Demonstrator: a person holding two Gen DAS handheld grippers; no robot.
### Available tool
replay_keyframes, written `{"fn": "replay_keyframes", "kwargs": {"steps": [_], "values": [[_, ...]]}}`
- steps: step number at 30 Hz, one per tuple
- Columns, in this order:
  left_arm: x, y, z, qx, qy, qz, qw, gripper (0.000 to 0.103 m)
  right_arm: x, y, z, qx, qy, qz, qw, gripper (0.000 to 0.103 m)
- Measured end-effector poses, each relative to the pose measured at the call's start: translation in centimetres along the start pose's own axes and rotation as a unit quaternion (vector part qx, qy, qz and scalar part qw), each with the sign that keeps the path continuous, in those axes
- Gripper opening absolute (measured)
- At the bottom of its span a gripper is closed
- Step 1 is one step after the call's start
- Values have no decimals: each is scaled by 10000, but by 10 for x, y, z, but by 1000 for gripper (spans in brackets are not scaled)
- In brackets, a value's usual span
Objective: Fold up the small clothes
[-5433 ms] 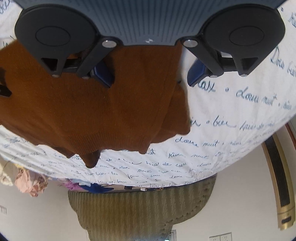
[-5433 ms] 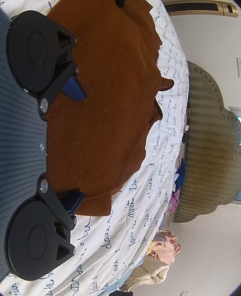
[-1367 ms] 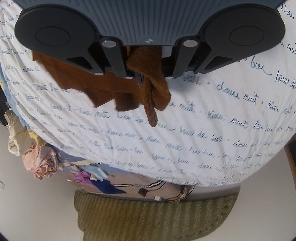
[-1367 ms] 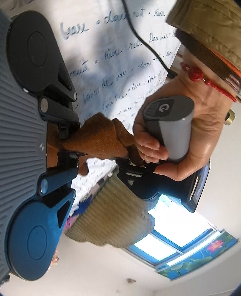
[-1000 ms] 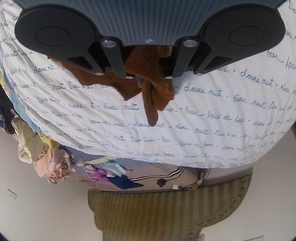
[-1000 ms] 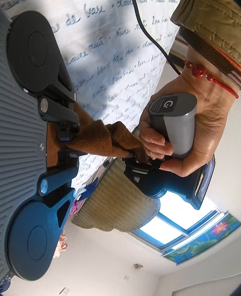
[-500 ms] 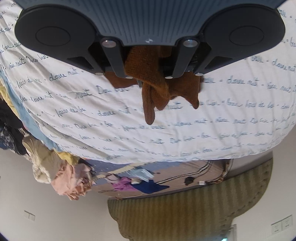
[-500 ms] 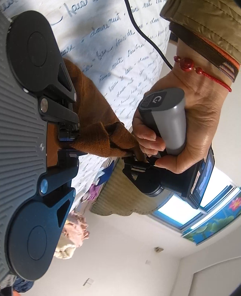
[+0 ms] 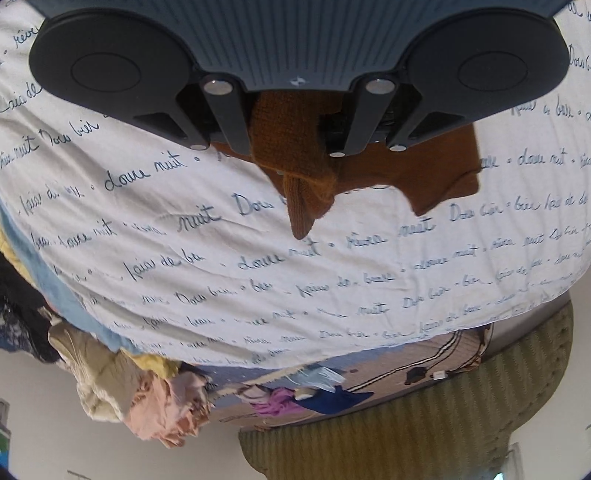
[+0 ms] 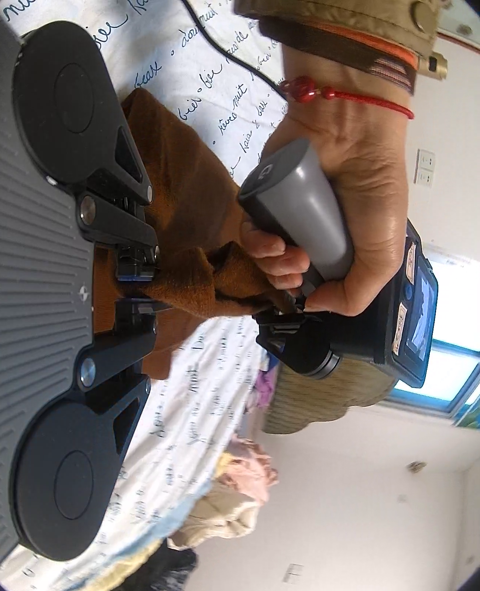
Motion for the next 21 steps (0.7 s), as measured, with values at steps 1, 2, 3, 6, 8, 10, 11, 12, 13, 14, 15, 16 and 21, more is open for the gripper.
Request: {"fn": "replay_keyframes", "kwargs": {"steps": [1, 2, 3, 6, 8, 10, 11, 12, 13, 14, 15, 16, 21], "values": [[3, -4, 0, 31, 14, 27, 10000, 10, 1, -2, -2, 84, 35, 41, 10000, 8], [6, -7, 0, 56, 32, 35, 10000, 10, 2, -5, -5, 175, 71, 80, 9998, 8], [8, -10, -1, 77, 56, 37, 9999, 10, 3, -8, -7, 273, 108, 122, 9995, 8], [19, -16, -2, 85, 147, 47, 9998, 10, 6, -16, -12, 566, 242, 260, 9978, 8], [26, -19, -3, 89, 186, -2, 9998, 11, 10, -21, -16, 769, 344, 362, 9958, 8], [31, -23, -4, 139, 124, -44, 9998, 12, 14, -25, -21, 978, 473, 507, 9928, 8], [32, -24, -3, 197, 42, -23, 9998, 12, 16, -26, -23, 1097, 533, 595, 9907, 8], [33, -25, -3, 251, -21, 40, 9997, 12, 18, -28, -25, 1230, 578, 680, 9884, 8], [34, -26, -2, 294, -38, 54, 9995, 13, 19, -31, -28, 1379, 624, 771, 9855, 8], [34, -27, -2, 326, -39, 33, 9995, 14, 21, -34, -30, 1513, 666, 852, 9826, 9], [35, -28, -2, 331, -29, -11, 9994, 14, 23, -37, -32, 1648, 708, 931, 9794, 9], [35, -29, -1, 308, -10, -61, 9995, 16, 25, -38, -34, 1771, 745, 1007, 9762, 9], [31, -21, 7, -90, -38, -445, 9990, 70, 31, -43, -41, 2120, 871, 1220, 9657, 9]]}}
Point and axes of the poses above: each gripper's, at about its wrist camera, not at the fingertips, and x roughly the way its jaws point, y to its left, z to its top, the point moved 9 cm from there along x, roughly the way its jaws point, and after that the axes turned 7 degrees about y, right-handed, at the moved point
